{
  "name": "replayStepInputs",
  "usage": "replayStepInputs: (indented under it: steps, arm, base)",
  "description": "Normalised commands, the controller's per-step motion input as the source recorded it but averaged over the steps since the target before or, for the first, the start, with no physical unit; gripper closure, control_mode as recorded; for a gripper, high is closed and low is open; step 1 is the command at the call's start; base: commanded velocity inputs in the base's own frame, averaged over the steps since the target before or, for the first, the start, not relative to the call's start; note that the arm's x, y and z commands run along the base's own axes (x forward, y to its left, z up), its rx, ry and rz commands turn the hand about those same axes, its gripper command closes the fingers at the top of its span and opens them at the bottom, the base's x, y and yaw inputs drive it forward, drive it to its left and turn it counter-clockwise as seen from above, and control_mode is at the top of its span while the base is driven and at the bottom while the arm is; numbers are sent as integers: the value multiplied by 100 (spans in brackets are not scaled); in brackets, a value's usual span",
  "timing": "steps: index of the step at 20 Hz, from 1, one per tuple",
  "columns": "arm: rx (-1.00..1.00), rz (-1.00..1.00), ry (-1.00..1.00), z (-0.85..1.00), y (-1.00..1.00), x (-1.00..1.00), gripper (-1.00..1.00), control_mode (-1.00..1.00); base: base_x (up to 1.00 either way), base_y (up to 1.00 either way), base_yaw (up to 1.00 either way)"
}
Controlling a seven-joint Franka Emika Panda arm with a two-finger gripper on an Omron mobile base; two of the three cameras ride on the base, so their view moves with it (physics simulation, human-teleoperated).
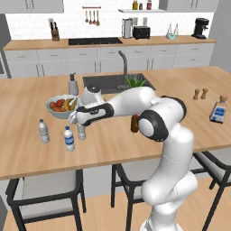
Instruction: Move the plastic bottles in the middle to the plastics group, and the glass bottles in the middle to the glass group.
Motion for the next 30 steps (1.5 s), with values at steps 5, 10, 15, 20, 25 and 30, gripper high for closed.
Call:
replayStepInputs:
  steps: [5, 10, 15, 20, 25, 30]
  arm:
    - [0, 0, 0, 45, -22, -13, -100, -100]
    - [0, -3, 0, 36, -50, -12, -100, -100]
    - [0, -12, 6, 11, -81, -9, -100, -100]
    - [0, -16, 11, 2, -90, -10, -100, -100]
    - [0, -19, 12, 0, -89, -9, -100, -100]
    - [-1, -20, 7, -6, -74, -6, -100, -100]
  base:
    - [0, 0, 0]
    - [0, 0, 0]
    - [0, 0, 0]
    - [0, 0, 0]
    - [0, 0, 0]
    - [0, 0, 0]
